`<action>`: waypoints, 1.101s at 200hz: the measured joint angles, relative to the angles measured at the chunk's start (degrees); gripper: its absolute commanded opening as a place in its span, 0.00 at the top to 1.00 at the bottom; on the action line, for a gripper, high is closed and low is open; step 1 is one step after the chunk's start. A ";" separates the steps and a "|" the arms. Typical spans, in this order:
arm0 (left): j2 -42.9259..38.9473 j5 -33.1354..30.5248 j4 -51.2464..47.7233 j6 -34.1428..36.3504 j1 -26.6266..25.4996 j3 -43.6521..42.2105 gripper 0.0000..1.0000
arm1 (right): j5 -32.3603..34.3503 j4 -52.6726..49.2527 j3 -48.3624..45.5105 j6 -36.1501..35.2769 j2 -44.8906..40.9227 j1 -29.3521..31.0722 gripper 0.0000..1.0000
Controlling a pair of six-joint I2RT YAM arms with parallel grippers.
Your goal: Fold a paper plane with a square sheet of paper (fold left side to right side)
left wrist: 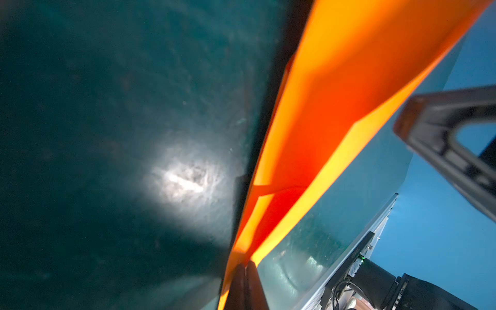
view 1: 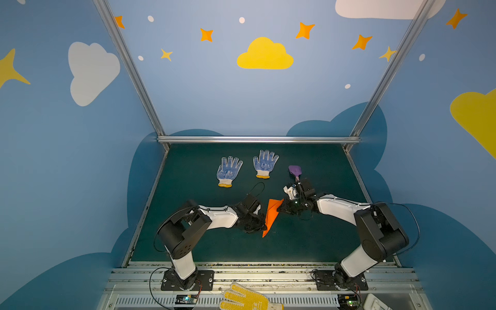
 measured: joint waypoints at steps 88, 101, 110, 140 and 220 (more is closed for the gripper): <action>0.13 0.63 0.13 0.09 0.17 0.00 0.97 | 2.89 0.07 1.57 -0.09 5.57 -4.28 1.00; 0.17 0.70 0.13 0.13 0.20 0.00 0.97 | 2.89 0.07 1.57 -0.02 5.60 -5.09 1.00; 0.22 0.81 0.15 0.15 0.24 0.00 0.97 | 2.89 0.02 1.64 0.11 5.66 -5.46 1.00; 0.35 1.20 0.17 0.17 0.37 0.04 0.97 | 2.49 -0.07 2.62 0.55 6.64 -6.69 1.00; 0.37 1.27 0.17 0.17 0.37 0.04 0.97 | 1.27 -0.02 0.52 1.92 3.89 -9.07 1.00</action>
